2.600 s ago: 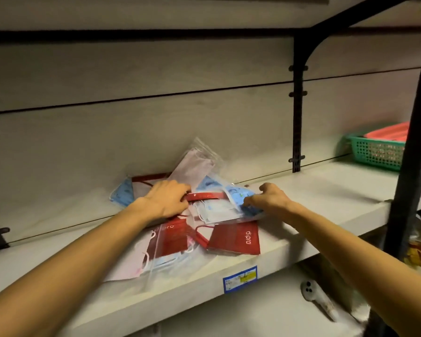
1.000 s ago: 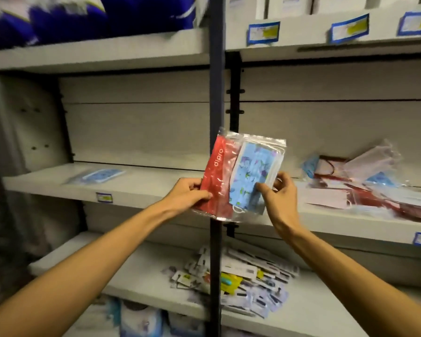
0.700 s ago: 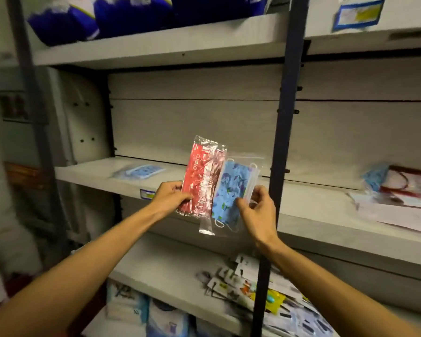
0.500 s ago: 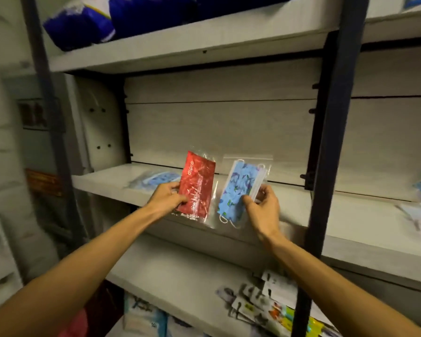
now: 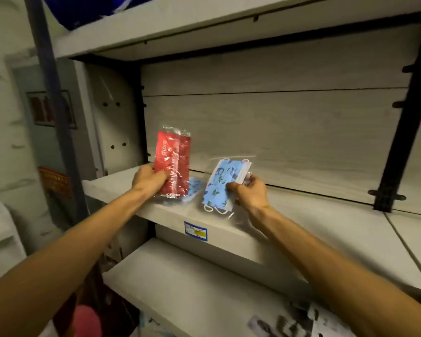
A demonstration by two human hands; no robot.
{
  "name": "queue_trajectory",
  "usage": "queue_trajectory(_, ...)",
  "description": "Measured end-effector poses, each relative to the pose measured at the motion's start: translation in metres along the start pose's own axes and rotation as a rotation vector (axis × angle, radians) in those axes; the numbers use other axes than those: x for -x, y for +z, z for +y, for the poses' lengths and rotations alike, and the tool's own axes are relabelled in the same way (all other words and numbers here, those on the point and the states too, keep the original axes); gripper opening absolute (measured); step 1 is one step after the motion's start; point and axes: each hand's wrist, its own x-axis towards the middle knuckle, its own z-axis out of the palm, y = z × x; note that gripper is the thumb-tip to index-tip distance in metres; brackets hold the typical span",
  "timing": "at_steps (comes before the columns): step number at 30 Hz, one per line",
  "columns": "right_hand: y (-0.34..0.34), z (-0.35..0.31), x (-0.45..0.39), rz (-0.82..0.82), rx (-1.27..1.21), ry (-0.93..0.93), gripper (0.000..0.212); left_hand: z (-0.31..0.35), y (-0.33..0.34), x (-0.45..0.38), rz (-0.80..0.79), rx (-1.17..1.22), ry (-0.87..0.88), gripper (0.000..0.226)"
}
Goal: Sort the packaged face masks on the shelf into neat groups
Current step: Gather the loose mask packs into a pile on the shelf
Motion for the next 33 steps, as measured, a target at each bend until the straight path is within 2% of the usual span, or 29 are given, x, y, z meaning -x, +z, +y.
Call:
queue_trajectory(5, 0.046, 0.015, -0.021, -0.033, -0.058, 0.164, 0.029, -0.037, -0.015, -0.044, -0.015, -0.031, -0.043, 0.029)
queue_trajectory(7, 0.061, 0.028, -0.029, -0.070, -0.036, 0.202, 0.037, -0.052, -0.017, -0.062, -0.073, -0.045, -0.049, 0.033)
queue_trajectory(10, 0.079, 0.042, -0.041, -0.153, 0.200, 0.160, 0.044, -0.073, -0.023, -0.089, -0.160, -0.106, -0.047, 0.027)
queue_trajectory(12, 0.091, 0.045, -0.049, -0.134, 0.364, 0.143, 0.053, -0.081, -0.029, -0.107, -0.231, -0.178, -0.044, 0.009)
queue_trajectory(13, 0.097, 0.044, -0.052, -0.108, 0.475, 0.131, 0.056, -0.084, -0.032, -0.116, -0.255, -0.195, -0.040, 0.008)
queue_trajectory(16, 0.116, 0.038, -0.063, -0.049, 0.760, 0.095, 0.058, -0.091, -0.036, -0.144, -0.355, -0.050, -0.086, 0.013)
queue_trajectory(18, 0.125, 0.038, -0.070, -0.034, 0.821, 0.089, 0.061, -0.092, -0.032, -0.155, -0.467, 0.090, -0.133, 0.019)
queue_trajectory(21, 0.133, 0.040, -0.081, -0.036, 0.823, 0.101, 0.075, -0.095, -0.021, -0.171, -0.518, 0.097, -0.095, 0.021)
queue_trajectory(23, 0.137, 0.040, -0.086, -0.033, 0.783, 0.113, 0.091, -0.099, -0.015, -0.182, -0.434, -0.015, 0.007, 0.018)
queue_trajectory(25, 0.139, 0.039, -0.087, -0.034, 0.727, 0.110, 0.093, -0.101, -0.013, -0.192, -0.285, -0.149, 0.120, 0.026)
queue_trajectory(31, 0.121, 0.030, -0.074, 0.017, 0.713, -0.022, 0.055, -0.063, -0.020, -0.205, 0.032, -0.032, 0.274, 0.022)
queue_trajectory(33, 0.110, 0.025, -0.068, 0.053, 0.741, -0.047, 0.048, -0.044, -0.021, -0.200, 0.056, 0.023, 0.339, 0.018)
